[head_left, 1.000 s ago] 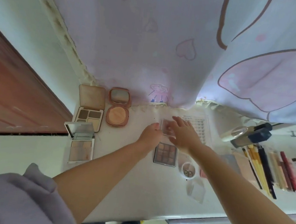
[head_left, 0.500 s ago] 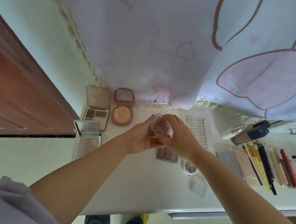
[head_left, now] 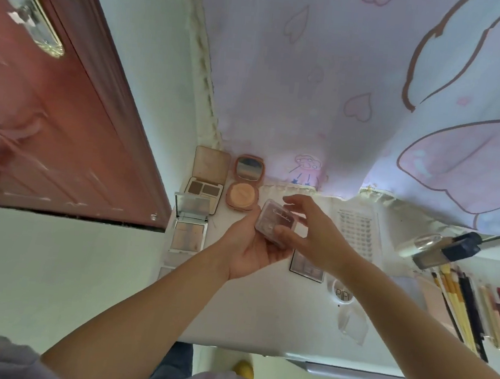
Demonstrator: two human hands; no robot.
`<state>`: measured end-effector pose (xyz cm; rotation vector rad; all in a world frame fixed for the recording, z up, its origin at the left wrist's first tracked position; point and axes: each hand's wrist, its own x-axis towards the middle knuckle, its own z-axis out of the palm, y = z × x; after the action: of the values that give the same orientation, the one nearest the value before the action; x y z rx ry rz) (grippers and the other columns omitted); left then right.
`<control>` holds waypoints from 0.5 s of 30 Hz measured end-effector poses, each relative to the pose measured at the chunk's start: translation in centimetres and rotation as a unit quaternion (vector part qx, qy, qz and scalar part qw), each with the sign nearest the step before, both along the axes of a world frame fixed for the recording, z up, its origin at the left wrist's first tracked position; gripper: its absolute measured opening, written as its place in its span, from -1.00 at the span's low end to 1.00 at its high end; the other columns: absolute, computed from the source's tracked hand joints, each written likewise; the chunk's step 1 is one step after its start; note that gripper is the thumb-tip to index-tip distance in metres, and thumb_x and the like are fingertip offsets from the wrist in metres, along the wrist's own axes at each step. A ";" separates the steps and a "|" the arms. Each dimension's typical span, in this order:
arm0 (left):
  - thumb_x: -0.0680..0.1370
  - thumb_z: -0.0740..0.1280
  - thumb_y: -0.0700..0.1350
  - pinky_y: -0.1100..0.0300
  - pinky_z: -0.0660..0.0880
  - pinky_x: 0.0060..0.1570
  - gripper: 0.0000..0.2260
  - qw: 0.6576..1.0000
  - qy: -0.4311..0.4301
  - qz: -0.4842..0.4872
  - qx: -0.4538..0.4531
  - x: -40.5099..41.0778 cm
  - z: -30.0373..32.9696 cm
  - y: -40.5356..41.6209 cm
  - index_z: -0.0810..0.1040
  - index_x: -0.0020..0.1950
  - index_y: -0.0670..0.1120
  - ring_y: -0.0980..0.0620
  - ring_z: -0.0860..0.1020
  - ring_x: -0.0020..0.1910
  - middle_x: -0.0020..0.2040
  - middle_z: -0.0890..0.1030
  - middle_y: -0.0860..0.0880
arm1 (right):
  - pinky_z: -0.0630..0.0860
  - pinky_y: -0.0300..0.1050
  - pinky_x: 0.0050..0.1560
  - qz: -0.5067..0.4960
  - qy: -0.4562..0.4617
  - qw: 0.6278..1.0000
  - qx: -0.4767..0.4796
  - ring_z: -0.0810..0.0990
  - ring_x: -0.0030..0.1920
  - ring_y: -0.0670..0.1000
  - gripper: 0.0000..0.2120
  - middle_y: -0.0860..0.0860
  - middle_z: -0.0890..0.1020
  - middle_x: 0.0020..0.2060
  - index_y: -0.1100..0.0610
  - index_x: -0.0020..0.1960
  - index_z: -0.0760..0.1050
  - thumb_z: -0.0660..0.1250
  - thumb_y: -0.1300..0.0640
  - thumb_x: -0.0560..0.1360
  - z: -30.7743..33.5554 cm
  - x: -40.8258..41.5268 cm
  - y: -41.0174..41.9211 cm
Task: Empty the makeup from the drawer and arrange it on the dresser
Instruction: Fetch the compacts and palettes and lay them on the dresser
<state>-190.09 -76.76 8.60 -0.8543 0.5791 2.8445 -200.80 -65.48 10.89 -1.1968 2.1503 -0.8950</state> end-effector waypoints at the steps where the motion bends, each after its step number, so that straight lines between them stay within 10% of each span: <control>1: 0.59 0.09 0.20 0.13 0.59 -0.22 -0.54 1.000 -0.003 0.010 -0.003 0.0 0.2 -0.1 0.51 0.10 -0.17 -0.01 0.57 -0.28 -0.13 0.58 -0.12 | 0.33 -0.28 0.24 -0.004 0.004 1.000 -0.015 0.42 0.22 -0.15 -0.41 -0.09 0.43 0.23 0.10 0.34 0.31 0.43 -0.04 0.41 0.0 0.3 -0.2; 15: 0.63 0.10 0.08 0.06 0.59 -0.05 -0.66 0.999 0.041 -0.013 0.004 0.5 1.4 -0.8 0.50 0.10 -0.16 0.04 0.57 -0.31 -0.09 0.53 -0.10 | 0.42 -0.15 0.03 0.071 0.089 0.994 0.009 0.47 -0.03 -0.01 -0.73 -0.03 0.51 -0.04 0.12 0.08 0.45 0.40 0.02 0.46 1.4 0.2 -1.2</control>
<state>-189.58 -77.61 10.01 -0.7255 0.5826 2.8677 -200.58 -66.73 12.28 -1.4481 2.1713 -0.7318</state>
